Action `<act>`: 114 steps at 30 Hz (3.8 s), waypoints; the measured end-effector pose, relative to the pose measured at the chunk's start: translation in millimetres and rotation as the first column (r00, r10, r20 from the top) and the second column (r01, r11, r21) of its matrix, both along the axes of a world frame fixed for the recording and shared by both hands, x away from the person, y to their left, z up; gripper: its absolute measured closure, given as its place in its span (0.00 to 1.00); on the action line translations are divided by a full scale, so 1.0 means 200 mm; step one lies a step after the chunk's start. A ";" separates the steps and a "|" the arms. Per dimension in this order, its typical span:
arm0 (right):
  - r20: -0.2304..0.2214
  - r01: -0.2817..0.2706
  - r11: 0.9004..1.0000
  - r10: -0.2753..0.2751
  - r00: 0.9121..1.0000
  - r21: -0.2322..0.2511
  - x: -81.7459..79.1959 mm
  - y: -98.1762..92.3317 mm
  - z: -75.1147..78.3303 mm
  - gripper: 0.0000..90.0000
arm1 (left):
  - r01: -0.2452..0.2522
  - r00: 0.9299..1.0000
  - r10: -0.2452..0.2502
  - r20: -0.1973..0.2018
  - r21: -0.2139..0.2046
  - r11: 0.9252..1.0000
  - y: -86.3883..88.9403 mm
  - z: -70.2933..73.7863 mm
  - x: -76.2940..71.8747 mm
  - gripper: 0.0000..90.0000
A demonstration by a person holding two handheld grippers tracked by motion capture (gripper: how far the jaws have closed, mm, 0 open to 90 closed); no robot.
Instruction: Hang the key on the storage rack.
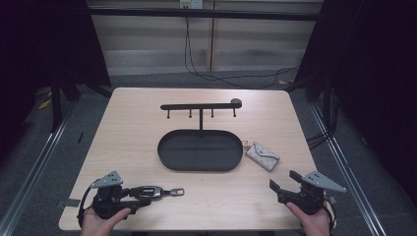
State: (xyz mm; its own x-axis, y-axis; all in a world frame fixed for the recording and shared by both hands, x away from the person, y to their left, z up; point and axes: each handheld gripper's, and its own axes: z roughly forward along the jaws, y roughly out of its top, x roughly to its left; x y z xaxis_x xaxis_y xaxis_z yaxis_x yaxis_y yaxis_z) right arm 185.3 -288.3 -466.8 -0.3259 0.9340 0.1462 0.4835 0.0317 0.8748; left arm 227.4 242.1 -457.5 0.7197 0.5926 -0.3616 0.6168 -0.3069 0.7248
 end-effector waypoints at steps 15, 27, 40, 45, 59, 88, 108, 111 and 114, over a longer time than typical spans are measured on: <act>-0.020 -0.008 1.000 0.008 1.000 -0.026 0.01 0.02 -0.01 0.17 | 0.077 0.994 -0.085 0.066 0.123 0.989 -0.05 0.05 0.05 0.59; -0.045 -0.020 1.000 0.019 0.999 -0.018 0.02 0.02 -0.01 0.17 | 0.225 0.968 -0.248 0.047 0.288 0.931 -0.21 0.13 0.12 0.57; -0.059 -0.030 0.999 0.029 0.998 -0.020 0.02 0.02 -0.02 0.17 | 0.315 0.938 -0.347 0.007 0.406 0.858 -0.38 0.15 0.21 0.43; -0.062 -0.036 0.999 0.034 0.997 -0.024 0.03 0.02 -0.02 0.17 | 0.348 0.928 -0.372 -0.032 0.430 0.833 -0.41 0.14 0.24 0.46; -0.073 -0.054 0.998 0.052 0.996 -0.026 0.03 0.03 -0.02 0.17 | 0.456 0.876 -0.469 -0.109 0.498 0.737 -0.53 0.11 0.31 0.65; -0.082 -0.065 0.998 0.063 0.995 -0.023 0.03 0.03 -0.02 0.17 | 0.542 0.823 -0.523 -0.224 0.588 0.601 -0.64 -0.01 0.38 0.68; -0.093 -0.071 0.997 0.068 0.993 -0.026 0.03 0.04 -0.02 0.17 | 0.518 0.832 -0.506 -0.229 0.646 0.560 -0.71 -0.04 0.35 0.77; -0.090 -0.071 0.997 0.068 0.994 -0.028 0.03 0.04 -0.03 0.17 | 0.514 0.837 -0.492 -0.237 0.647 0.563 -0.72 -0.04 0.35 0.78; -0.091 -0.071 0.997 0.068 0.994 -0.030 0.03 0.04 -0.03 0.17 | 0.513 0.839 -0.488 -0.239 0.648 0.564 -0.72 -0.04 0.35 0.78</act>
